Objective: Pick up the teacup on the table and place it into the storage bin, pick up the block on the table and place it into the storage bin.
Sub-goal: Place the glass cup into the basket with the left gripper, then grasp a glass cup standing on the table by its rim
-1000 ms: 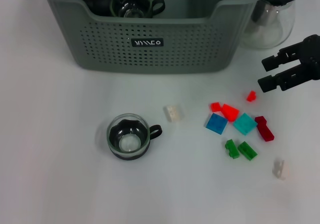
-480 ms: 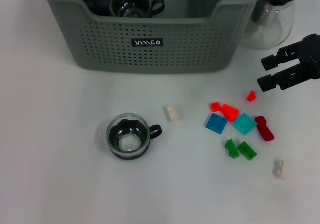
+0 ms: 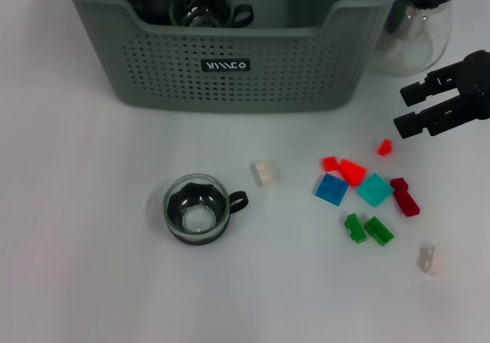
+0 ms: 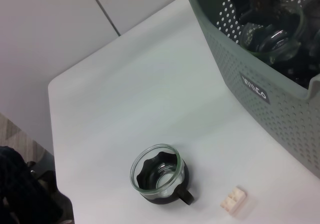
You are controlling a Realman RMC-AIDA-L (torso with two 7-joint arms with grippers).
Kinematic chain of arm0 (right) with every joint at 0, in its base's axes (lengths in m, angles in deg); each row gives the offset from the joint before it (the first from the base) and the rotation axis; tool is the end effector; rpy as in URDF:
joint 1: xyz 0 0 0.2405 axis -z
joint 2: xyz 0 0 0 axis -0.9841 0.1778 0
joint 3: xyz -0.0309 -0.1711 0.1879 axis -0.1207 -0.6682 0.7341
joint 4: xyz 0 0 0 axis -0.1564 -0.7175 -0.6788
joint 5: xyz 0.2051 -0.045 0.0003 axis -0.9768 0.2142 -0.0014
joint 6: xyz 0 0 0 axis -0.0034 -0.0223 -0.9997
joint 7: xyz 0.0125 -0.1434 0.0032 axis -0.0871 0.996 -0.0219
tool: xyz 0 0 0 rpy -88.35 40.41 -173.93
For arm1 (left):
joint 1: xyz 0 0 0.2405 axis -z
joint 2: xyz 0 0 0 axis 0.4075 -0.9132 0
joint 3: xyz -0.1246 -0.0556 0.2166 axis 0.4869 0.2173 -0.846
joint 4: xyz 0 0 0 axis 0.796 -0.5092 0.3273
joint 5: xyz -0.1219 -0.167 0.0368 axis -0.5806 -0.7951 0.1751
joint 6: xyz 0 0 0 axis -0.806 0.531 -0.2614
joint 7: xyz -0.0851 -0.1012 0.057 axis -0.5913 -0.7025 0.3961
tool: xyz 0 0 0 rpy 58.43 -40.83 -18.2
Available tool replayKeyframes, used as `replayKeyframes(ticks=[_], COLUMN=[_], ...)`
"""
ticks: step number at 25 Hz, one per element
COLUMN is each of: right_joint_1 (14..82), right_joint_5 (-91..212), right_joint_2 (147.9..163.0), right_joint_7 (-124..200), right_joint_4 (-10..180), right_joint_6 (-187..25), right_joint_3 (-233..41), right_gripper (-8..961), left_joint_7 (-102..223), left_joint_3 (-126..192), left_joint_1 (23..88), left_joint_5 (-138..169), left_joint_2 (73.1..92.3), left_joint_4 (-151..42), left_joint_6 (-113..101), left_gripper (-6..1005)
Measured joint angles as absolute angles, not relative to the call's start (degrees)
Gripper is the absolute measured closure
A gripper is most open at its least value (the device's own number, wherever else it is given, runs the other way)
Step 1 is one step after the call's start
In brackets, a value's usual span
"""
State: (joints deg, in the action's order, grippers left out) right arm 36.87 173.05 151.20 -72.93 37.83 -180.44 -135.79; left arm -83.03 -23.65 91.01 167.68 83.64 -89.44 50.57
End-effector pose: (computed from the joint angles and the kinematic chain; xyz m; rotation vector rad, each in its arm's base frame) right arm 0.2004 0.3636 0.0787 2.9936 -0.8703 -0.1534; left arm -0.1265 0.4819 -0.0010 -2.3775 -0.7560 0.4486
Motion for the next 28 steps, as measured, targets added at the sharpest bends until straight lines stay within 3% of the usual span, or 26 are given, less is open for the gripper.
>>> replayKeyframes(ticks=[7, 17, 28], right_joint_1=[36.9, 36.9, 36.9], right_joint_5=[173.1, 173.1, 172.8], right_joint_2=[151.13, 150.95, 150.51], right_joint_7=[-73.0, -73.0, -72.9], right_joint_4=[37.7, 37.5, 37.3], right_joint_6=[-180.5, -180.5, -180.5], right_joint_3=[-135.7, -135.4, -135.2], right_gripper=[112, 111, 112], left_joint_7=[-82.8, -82.8, -83.3], left_joint_3=[-23.6, -23.3, -11.3], left_joint_1=[91.0, 90.3, 86.4], left_joint_5=[167.7, 167.6, 162.1], left_joint_2=[83.71, 83.72, 84.39], left_joint_4=[-89.4, -93.2, -116.5], left_joint_6=[50.7, 53.0, 64.6], left_gripper=[879, 680, 426])
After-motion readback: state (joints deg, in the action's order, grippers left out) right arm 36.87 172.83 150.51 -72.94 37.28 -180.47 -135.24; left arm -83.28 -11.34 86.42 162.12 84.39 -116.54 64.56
